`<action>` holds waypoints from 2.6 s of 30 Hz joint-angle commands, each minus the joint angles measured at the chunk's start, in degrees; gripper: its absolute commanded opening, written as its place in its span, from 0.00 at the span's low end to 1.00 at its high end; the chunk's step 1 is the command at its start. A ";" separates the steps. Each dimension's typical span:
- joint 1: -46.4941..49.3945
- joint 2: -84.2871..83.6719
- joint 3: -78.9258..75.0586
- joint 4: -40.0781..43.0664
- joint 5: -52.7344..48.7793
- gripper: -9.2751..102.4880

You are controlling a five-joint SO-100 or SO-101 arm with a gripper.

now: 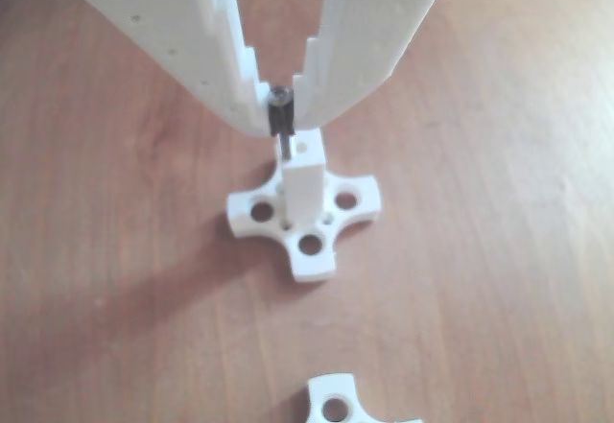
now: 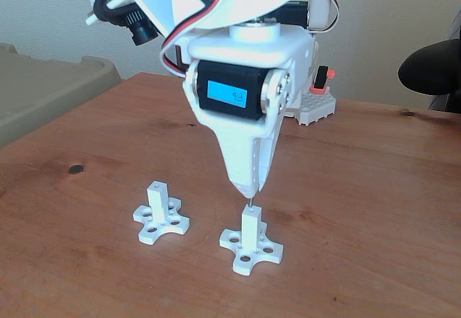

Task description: Grab the screw and set it in the hole.

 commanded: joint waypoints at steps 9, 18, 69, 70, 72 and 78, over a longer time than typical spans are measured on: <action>-0.79 1.14 -6.15 -0.26 0.35 0.04; -1.05 0.70 -6.24 -0.18 0.35 0.04; -1.32 -1.14 -6.86 1.85 0.88 0.09; -1.32 -1.14 -6.86 1.85 0.88 0.09; -1.41 -1.14 -6.86 1.85 0.88 0.09; -1.41 -1.14 -6.94 1.85 0.97 0.10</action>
